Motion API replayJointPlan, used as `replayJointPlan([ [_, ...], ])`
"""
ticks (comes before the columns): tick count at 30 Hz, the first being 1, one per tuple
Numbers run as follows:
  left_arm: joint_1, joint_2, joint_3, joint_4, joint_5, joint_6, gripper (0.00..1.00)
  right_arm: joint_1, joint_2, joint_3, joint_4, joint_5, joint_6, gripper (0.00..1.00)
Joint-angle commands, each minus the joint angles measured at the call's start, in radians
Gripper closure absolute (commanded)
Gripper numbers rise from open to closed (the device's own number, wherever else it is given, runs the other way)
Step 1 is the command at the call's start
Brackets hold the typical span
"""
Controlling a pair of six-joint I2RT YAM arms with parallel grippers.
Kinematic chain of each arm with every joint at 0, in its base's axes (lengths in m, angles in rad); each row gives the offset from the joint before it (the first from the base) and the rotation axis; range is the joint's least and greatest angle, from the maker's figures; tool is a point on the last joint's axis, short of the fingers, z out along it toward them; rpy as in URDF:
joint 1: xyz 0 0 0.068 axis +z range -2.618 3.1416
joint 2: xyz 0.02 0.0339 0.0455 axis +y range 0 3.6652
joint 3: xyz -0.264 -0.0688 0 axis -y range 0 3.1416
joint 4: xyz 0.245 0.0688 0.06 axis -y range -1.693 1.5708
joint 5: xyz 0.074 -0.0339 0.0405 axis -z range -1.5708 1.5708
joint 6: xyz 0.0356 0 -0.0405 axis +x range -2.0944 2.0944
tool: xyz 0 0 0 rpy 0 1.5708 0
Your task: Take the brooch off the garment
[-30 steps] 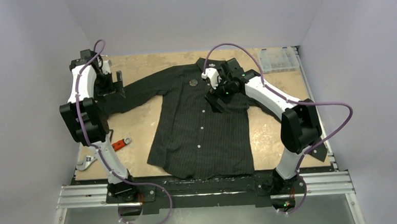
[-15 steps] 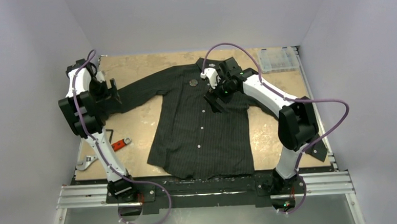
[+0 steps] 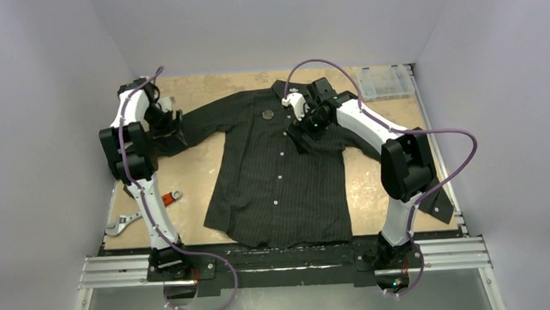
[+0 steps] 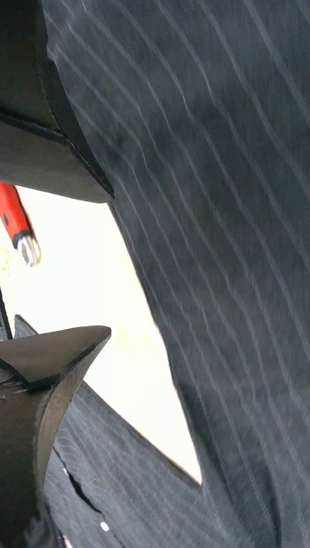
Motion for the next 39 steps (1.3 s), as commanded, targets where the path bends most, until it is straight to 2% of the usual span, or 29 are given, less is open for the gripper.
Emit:
replayJointPlan([
  [1,-0.058,-0.046,-0.036,-0.008,0.077,0.049,0.31,-0.013,-0.004,0.057,-0.014,-0.005,-0.009,0.01],
  [7,-0.042,-0.097,0.001,-0.039,0.107,0.123,0.28,0.003,0.016,0.106,0.034,-0.022,0.020,0.01],
  [13,0.067,-0.205,0.031,-0.112,0.286,0.083,0.27,0.123,0.164,0.347,0.193,-0.001,0.121,0.02],
  [15,0.089,-0.235,0.041,-0.131,0.221,0.058,0.25,0.179,0.216,0.401,0.282,0.032,0.131,0.03],
  [18,0.103,-0.274,0.038,-0.133,-0.032,0.060,0.27,0.259,0.289,0.461,0.392,0.088,0.115,0.03],
  [21,0.102,-0.308,-0.019,-0.068,-0.208,0.190,0.26,0.282,0.375,0.569,0.380,0.090,0.148,0.04],
  [24,0.099,-0.270,-0.023,-0.098,-0.275,0.298,0.30,0.283,0.385,0.583,0.379,0.066,0.173,0.04],
  [27,0.099,-0.290,-0.123,0.016,-0.288,0.425,0.31,0.281,0.348,0.520,0.392,0.085,0.154,0.03],
  [30,0.090,-0.334,-0.241,0.169,-0.317,0.651,0.31,0.267,0.306,0.454,0.392,0.087,0.150,0.02],
  [34,0.071,-0.401,-0.392,0.293,-0.300,0.917,0.31,0.231,0.273,0.398,0.391,0.080,0.160,0.02],
  [39,0.019,-0.354,-0.414,0.359,-0.349,1.002,0.34,0.183,0.253,0.366,0.367,0.062,0.167,0.02],
])
